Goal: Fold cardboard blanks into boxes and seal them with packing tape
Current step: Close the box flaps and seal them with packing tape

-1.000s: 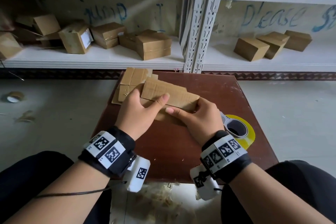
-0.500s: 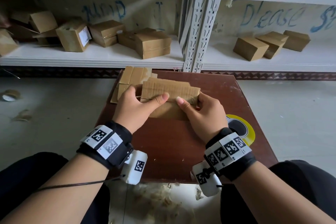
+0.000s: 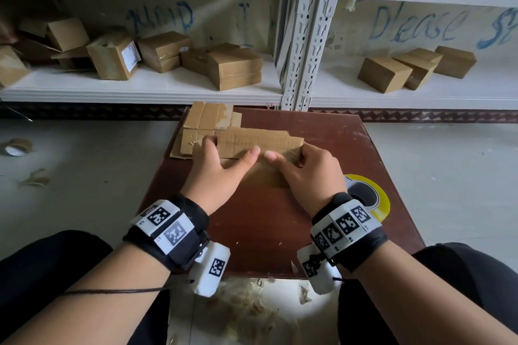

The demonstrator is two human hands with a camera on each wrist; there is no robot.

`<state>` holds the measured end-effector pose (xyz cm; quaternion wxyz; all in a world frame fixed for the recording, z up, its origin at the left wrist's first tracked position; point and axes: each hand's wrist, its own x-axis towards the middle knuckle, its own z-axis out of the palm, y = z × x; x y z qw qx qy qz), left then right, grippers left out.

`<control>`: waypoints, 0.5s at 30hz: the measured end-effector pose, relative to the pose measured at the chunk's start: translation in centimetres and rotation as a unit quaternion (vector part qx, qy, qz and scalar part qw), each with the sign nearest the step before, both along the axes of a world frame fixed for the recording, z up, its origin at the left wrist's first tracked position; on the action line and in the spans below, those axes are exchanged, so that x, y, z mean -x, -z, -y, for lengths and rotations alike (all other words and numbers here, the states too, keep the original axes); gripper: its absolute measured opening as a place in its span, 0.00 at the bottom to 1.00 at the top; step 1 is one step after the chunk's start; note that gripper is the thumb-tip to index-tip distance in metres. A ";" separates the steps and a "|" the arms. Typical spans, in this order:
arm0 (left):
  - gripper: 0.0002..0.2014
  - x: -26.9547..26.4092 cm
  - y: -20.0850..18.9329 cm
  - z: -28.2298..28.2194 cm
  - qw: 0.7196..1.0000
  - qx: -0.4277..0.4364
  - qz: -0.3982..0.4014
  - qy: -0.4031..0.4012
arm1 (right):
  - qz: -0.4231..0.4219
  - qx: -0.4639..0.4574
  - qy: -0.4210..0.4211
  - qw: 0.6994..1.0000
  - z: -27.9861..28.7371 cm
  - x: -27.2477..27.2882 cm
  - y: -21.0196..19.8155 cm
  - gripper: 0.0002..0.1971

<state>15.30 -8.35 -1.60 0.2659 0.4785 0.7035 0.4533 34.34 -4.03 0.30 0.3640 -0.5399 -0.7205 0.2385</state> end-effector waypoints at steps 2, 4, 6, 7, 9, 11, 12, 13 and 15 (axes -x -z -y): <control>0.36 0.3 -0.2 0.1 1.000 0.002 -0.001 -0.019 | 0.004 0.003 -0.005 1.000 -0.3 0.1 0.1 0.32; 0.35 1.0 -0.9 0.1 0.999 0.002 0.019 -0.029 | -0.008 0.016 -0.008 1.000 -0.5 0.2 0.2 0.32; 0.31 1.4 -1.1 -0.1 0.999 0.021 0.035 -0.031 | -0.030 0.022 -0.012 0.999 -0.6 0.1 0.1 0.32; 0.32 1.5 -0.9 -0.2 0.998 0.028 0.040 -0.031 | -0.030 0.019 -0.018 0.999 -0.6 0.1 0.2 0.33; 0.34 1.1 -0.2 -0.4 0.998 0.041 0.048 -0.028 | 0.005 0.005 -0.024 1.000 -0.2 0.2 0.1 0.39; 0.35 0.4 0.5 -0.3 0.997 0.045 0.055 -0.027 | 0.048 -0.013 -0.005 0.999 -0.2 0.3 0.0 0.43; 0.34 0.0 0.7 -0.3 0.997 0.044 0.064 -0.028 | 0.062 -0.019 0.010 0.998 -0.3 0.3 0.1 0.45; 0.31 -0.5 0.6 -0.2 0.995 0.044 0.079 -0.030 | 0.072 -0.022 0.022 0.997 -0.4 0.4 0.1 0.47; 0.26 -1.1 0.6 -0.2 0.992 0.041 0.115 -0.030 | 0.082 -0.019 0.037 0.996 -0.7 0.4 0.2 0.52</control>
